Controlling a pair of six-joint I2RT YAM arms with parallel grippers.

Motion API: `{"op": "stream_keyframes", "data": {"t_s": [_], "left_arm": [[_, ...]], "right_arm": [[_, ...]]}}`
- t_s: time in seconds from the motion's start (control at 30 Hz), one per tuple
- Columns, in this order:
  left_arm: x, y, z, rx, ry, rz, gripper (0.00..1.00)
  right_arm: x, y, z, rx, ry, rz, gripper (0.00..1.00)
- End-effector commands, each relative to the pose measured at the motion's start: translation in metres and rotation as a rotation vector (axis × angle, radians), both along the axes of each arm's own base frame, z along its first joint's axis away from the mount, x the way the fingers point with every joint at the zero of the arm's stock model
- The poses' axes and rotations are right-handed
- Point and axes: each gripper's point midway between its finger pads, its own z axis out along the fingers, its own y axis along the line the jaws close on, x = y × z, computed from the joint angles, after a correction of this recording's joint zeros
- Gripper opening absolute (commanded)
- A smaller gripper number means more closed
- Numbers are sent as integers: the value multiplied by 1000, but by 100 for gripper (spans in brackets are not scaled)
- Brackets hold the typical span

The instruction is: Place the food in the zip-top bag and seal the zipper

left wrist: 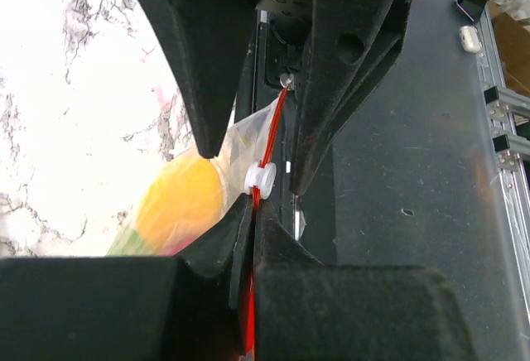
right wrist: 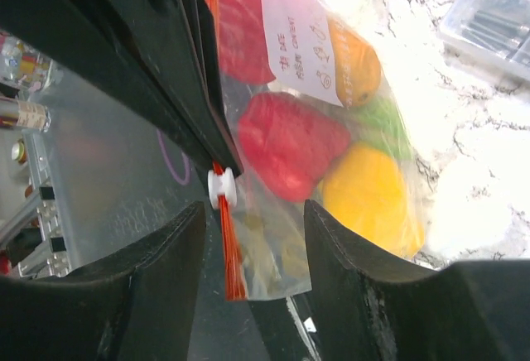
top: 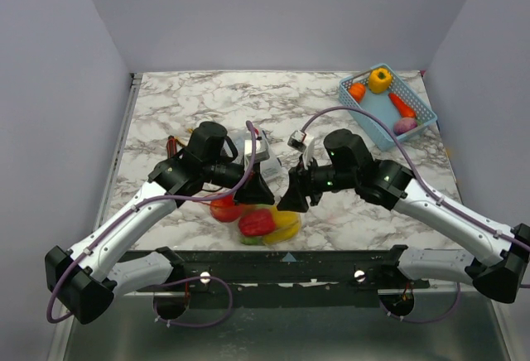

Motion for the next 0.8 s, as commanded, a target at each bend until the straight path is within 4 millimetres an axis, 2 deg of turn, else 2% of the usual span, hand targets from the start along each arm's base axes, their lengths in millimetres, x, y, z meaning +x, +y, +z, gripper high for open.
{"op": "stream_keyframes", "data": {"t_s": [0.0, 0.17, 0.37, 0.47, 0.63, 0.7, 0.77], "left_arm": [[-7, -2, 17, -66, -41, -45, 0], [-6, -3, 15, -61, -34, -46, 0], [-6, -3, 14, -59, -30, -46, 0], [-5, -4, 14, -58, -28, -45, 0], [-6, -4, 14, -57, -27, -45, 0], [-6, -3, 15, -59, -29, -46, 0], [-7, -3, 16, -63, -29, -52, 0]], "right_arm": [[-8, -11, -3, -16, -33, 21, 54], [-18, -11, 8, 3, -44, 84, 52], [-7, -13, 4, -87, -58, 78, 36], [-6, -11, 7, -89, -69, 89, 32], [-4, -11, 6, -107, -77, 101, 14], [-2, -11, 5, -111, -86, 101, 3], [-2, -11, 3, -111, -89, 102, 0]]}}
